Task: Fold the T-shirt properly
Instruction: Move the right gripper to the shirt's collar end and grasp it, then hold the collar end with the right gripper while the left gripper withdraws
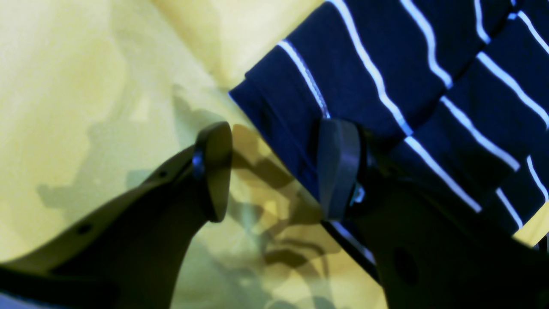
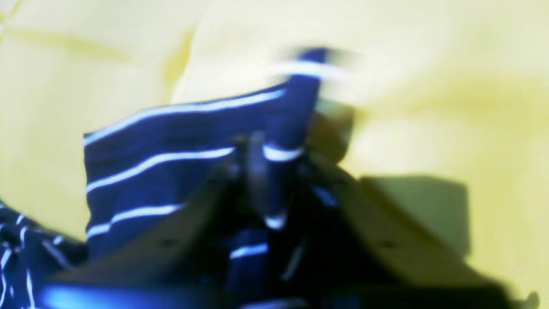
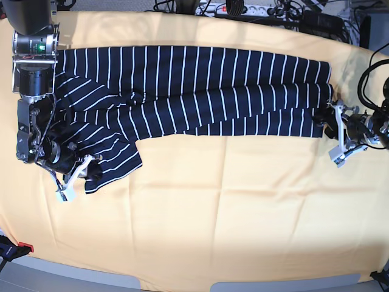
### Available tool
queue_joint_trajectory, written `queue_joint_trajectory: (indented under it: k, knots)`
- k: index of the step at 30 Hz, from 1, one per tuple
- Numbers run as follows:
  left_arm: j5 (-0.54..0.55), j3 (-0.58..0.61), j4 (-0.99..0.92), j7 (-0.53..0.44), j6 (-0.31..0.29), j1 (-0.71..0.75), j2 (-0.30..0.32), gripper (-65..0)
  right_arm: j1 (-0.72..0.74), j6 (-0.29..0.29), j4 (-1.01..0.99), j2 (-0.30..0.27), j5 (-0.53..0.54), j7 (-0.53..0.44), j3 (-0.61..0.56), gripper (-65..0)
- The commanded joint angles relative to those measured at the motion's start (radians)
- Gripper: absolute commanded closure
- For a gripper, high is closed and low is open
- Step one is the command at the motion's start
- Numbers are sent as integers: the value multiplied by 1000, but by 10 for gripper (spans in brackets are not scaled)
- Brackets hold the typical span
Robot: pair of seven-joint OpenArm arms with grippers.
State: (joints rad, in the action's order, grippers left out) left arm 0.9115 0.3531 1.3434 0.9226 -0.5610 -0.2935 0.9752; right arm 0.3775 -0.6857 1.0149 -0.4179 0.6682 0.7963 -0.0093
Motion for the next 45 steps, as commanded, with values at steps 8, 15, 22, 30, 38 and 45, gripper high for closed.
queue_joint_trajectory:
  k: [8,15,22,30,38,45]
  knots:
    - [13,-10,3,-11,0,-14,11,-325,15,-12,230,-96,447,397,4,-23]
    - [13,-10,3,-29,-8,-14,-6,-325,-121,-12,537,-175,815,600,4,0]
    - [13,-10,3,-29,-8,-14,-6,-325,-323,-12,806,-291,815,600,5,0]
    - [12,-10,3,-28,-8,-14,-5,-325,-504,-12,921,-372,815,600,5,0]
    - [5,-10,3,-29,-8,-14,-5,-325,-583,-12,955,-517,815,600,5,0]
    - [5,-10,3,-25,-35,-14,-5,-325,-618,-12,948,-544,815,600,4,0]
